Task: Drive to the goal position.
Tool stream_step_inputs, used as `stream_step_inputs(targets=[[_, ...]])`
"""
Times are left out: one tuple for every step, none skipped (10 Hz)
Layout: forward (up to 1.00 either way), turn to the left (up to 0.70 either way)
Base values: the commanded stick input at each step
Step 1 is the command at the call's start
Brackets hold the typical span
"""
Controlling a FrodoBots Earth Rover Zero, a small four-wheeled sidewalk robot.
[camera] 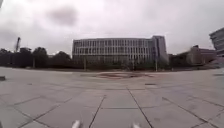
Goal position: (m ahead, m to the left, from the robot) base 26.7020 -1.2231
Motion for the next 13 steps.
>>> stream_step_inputs(targets=[[0.7, 0.0], [0.7, 0.0], [0.7, 0.0], [0.7, 0.0], [0.7, 0.0], [0.7, 0.0], [0.7, 0.0], [0.7, 0.0], [0.7, 0.0], [0.7, 0.0], [0.7, 0.0], [0.7, 0.0], [0.7, 0.0]])
